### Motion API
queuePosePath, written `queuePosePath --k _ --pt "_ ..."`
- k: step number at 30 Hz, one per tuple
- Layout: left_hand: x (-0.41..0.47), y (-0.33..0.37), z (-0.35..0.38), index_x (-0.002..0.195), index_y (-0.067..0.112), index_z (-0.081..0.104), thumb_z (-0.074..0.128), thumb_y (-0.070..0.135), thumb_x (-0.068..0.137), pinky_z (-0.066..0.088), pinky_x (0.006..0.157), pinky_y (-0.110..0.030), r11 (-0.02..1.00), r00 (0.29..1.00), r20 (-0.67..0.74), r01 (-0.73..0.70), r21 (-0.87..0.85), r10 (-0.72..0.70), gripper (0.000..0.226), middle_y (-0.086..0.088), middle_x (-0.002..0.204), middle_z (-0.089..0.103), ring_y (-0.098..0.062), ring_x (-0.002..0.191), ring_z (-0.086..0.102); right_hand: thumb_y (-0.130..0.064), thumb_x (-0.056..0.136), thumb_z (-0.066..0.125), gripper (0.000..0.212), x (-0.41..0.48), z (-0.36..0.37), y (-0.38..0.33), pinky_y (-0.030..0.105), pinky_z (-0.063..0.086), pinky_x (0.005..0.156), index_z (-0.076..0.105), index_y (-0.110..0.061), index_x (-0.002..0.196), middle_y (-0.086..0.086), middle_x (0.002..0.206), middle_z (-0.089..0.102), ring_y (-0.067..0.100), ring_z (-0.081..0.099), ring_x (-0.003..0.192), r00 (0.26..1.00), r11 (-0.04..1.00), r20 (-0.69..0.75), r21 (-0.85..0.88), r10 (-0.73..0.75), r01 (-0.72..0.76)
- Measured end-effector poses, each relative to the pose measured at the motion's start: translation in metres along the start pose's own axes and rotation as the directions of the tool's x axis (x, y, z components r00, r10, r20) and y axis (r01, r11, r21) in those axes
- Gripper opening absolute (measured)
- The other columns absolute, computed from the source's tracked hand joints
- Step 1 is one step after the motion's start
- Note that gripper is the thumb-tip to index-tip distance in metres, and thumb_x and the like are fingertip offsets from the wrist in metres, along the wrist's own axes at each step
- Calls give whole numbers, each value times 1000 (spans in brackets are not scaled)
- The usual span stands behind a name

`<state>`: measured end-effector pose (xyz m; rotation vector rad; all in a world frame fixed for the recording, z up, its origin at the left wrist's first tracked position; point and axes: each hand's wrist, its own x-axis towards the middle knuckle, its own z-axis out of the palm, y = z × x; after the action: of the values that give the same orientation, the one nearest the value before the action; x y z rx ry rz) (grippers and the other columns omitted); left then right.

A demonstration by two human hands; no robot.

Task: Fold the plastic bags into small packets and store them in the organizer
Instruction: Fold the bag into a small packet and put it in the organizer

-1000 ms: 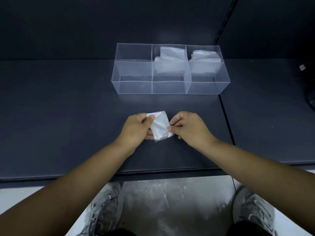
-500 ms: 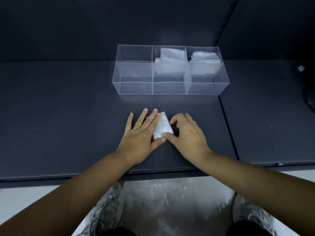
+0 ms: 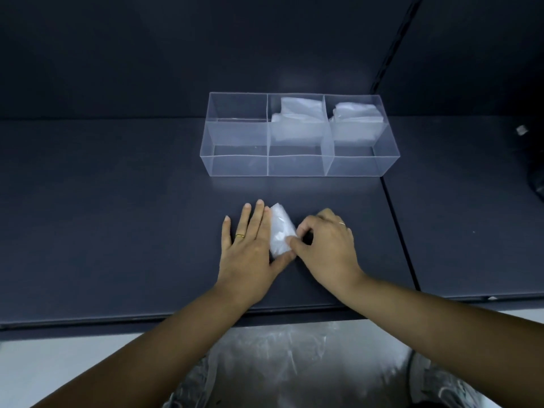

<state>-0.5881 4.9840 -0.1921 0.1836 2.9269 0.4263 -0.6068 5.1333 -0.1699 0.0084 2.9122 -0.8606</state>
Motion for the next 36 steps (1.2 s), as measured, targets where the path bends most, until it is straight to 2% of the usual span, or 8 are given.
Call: queuePosePath --k 5,9,13,17,22,26,29,36 --pt "0 4 -17 153 20 5 43 73 77 -12 117 -32 926 998 19 66 -372 -64 100 9 160 3 -1 144 -9 -3 78 68 23 7 -24 -8 21 47 62 55 -21 70 -9 71 60 5 55 64 995 929 101 370 -14 -25" --pt "12 1 -57 149 36 17 74 63 55 31 105 -16 601 977 212 174 -781 -7 113 26 142 38 8 129 35 -1 81 66 29 10 -57 -11 13 41 61 53 -26 84 -9 72 61 0 50 61 954 903 202 412 -220 121" --pt "31 5 -77 111 13 66 78 20 67 52 73 -15 293 979 202 185 -938 28 46 0 101 73 -11 91 68 -6 81 72 34 22 -86 -9 20 48 73 58 -26 105 -5 80 69 12 60 73 950 825 230 563 -211 47" --pt "49 28 -86 90 9 69 75 10 76 53 69 -18 151 993 94 104 -983 -67 15 -1 85 74 -10 76 68 -14 84 70 9 40 -99 -1 12 49 65 71 -11 92 -5 80 74 1 65 70 958 726 273 675 -83 -129" --pt "78 27 -93 84 26 66 68 13 86 46 71 -8 518 934 -272 -117 -848 -234 13 15 79 66 5 74 58 -24 85 71 25 124 -140 28 19 47 64 62 -8 68 6 74 64 8 56 63 972 779 -114 621 207 -93" --pt "84 21 -75 134 22 51 57 31 93 20 115 -27 925 934 -348 -202 -322 82 42 8 138 49 -7 132 34 -24 84 73 29 190 -137 57 28 48 68 55 -16 63 4 72 60 17 56 72 918 817 -193 542 348 -196" --pt "84 14 -57 152 21 16 41 48 96 -17 116 -30 979 954 -233 -201 -26 189 68 5 160 14 -13 148 -2 -35 77 76 24 216 -124 64 39 47 93 57 -21 70 7 97 63 23 57 98 906 936 -247 175 342 -306" --pt "82 7 -53 153 20 6 35 51 95 -21 115 -32 964 946 -187 -250 92 264 72 4 161 6 -13 147 -10 -15 82 69 11 205 -120 56 34 35 90 63 -12 90 11 109 54 27 52 104 848 991 -525 -131 -80 12"
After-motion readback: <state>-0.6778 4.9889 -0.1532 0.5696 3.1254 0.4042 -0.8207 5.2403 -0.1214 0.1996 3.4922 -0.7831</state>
